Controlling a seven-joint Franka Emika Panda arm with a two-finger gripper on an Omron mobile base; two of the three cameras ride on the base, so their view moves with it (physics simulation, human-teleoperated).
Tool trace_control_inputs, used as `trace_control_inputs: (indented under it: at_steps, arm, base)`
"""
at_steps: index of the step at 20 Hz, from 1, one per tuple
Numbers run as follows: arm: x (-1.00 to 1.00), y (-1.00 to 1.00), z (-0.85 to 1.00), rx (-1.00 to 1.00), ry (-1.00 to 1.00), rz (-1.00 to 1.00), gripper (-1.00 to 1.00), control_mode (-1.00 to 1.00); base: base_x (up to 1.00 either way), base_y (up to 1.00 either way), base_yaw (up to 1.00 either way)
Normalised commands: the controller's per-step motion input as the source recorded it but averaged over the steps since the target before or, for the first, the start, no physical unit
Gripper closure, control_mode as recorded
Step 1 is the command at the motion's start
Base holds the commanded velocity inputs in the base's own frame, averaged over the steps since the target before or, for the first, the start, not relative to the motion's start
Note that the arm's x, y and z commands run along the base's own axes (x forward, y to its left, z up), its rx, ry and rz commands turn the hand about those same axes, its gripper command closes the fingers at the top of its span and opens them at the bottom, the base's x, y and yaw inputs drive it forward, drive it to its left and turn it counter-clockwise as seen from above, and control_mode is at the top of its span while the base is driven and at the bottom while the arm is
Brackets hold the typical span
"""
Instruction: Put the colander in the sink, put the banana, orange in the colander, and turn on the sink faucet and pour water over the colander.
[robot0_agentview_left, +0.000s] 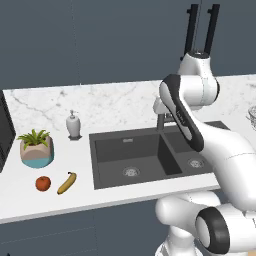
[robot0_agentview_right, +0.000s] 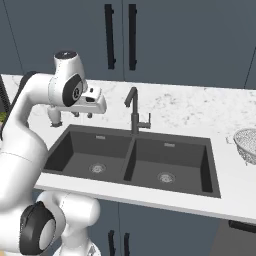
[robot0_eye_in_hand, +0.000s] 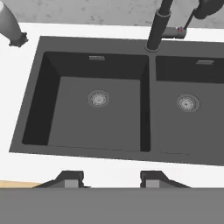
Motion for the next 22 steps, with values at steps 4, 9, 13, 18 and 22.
trace_control_inputs:
  at_steps: [4, 9, 13, 18, 22]
  arm:
    - [-0.16, 0.0, 0.0, 0.0, -0.01, 0.0, -1.0, -1.0]
    - [-0.4, -0.12, 0.0, 0.0, -0.02, -0.01, -1.0, -1.0]
    - [-0.39, -0.42, 0.0, 0.01, -0.04, -0.05, -1.0, -1.0]
    - [-0.26, -0.72, 0.0, 0.08, -0.01, 0.0, -1.0, -1.0]
    - [-0.03, -0.79, 0.0, 0.09, 0.0, 0.0, -1.0, -1.0]
  base:
    - [0.0, 0.0, 0.0]
    - [0.0, 0.0, 0.0]
    - [0.0, 0.0, 0.0]
    - [0.0, 0.0, 0.0]
    - [0.0, 0.0, 0.0]
